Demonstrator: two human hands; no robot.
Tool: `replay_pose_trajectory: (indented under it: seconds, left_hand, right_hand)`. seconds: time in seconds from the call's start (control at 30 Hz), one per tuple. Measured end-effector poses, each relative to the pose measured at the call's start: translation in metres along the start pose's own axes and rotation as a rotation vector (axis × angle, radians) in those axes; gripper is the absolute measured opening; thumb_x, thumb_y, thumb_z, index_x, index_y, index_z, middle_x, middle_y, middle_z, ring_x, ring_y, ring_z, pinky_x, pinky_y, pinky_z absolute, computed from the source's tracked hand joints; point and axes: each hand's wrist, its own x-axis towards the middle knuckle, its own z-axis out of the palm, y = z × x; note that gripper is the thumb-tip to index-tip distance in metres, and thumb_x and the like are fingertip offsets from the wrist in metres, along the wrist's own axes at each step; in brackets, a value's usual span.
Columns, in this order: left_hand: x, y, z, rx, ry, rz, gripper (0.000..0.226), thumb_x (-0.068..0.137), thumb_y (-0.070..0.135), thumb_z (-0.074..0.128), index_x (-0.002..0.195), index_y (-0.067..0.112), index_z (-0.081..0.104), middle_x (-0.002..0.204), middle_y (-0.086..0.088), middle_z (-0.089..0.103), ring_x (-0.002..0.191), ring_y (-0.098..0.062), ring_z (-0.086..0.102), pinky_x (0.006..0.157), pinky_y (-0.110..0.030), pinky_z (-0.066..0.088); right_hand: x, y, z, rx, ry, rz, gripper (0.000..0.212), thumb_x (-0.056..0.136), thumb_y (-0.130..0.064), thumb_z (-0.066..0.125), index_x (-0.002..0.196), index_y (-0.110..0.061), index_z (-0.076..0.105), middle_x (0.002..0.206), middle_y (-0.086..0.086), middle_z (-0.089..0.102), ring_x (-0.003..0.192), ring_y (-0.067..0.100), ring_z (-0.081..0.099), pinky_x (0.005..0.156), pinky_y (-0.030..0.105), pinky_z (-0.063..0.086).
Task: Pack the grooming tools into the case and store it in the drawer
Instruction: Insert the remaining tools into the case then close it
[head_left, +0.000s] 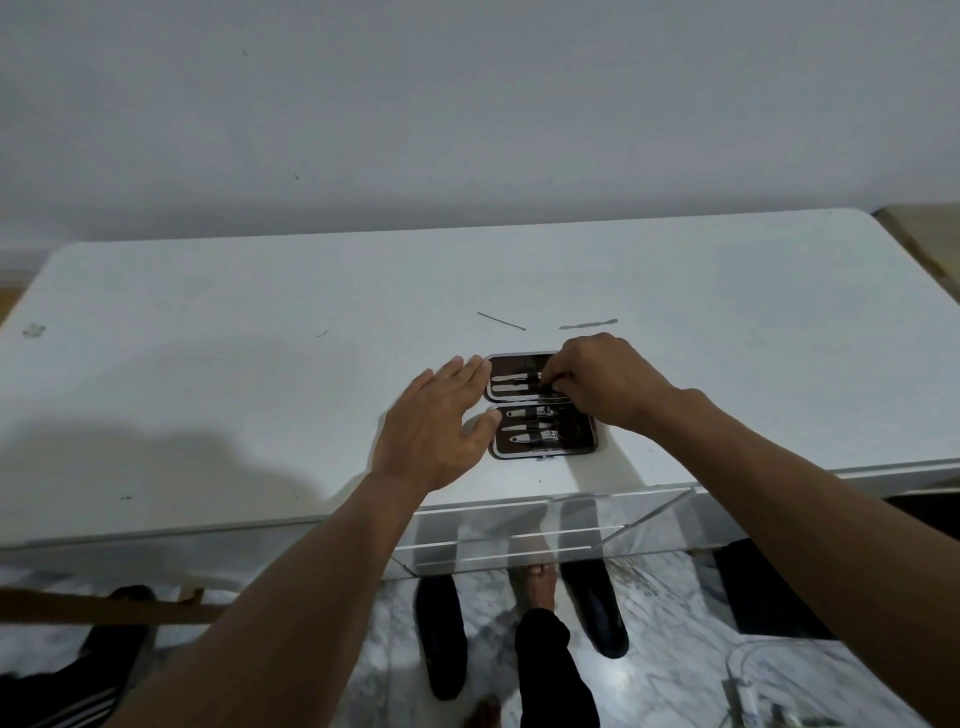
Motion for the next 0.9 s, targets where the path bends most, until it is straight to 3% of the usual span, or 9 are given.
replay_pose_trajectory:
  seconds: [0.4, 0.67, 0.9]
  left_hand:
    - [0.001, -0.003, 0.001, -0.023, 0.022, -0.026, 0.060, 0.090, 0.048, 0.035, 0.147, 0.028, 0.035, 0.152, 0.012, 0.035, 0.142, -0.003, 0.023, 0.114, -0.023, 0.010]
    - [0.002, -0.003, 0.001, -0.025, 0.037, -0.036, 0.059, 0.090, 0.049, 0.037, 0.146, 0.031, 0.035, 0.151, 0.015, 0.035, 0.141, 0.000, 0.022, 0.113, -0.019, 0.008]
    - [0.002, -0.003, 0.000, -0.044, 0.055, -0.040, 0.061, 0.087, 0.051, 0.034, 0.144, 0.029, 0.040, 0.148, 0.013, 0.041, 0.139, -0.002, 0.029, 0.112, -0.020, 0.013]
  right_hand:
    - [-0.006, 0.003, -0.008, 0.090, 0.048, 0.018, 0.022, 0.089, -0.012, 0.057, 0.100, -0.017, 0.075, 0.100, 0.001, 0.075, 0.092, 0.023, 0.065, 0.079, 0.029, 0.047]
    - [0.023, 0.031, -0.017, 0.015, 0.181, 0.201, 0.020, 0.089, -0.010, 0.055, 0.100, -0.009, 0.072, 0.102, 0.011, 0.074, 0.094, 0.032, 0.065, 0.080, 0.035, 0.050]
    - [0.050, 0.048, -0.016, -0.047, 0.090, 0.228, 0.025, 0.083, -0.001, 0.056, 0.099, -0.009, 0.073, 0.102, 0.015, 0.072, 0.092, 0.035, 0.064, 0.077, 0.034, 0.051]
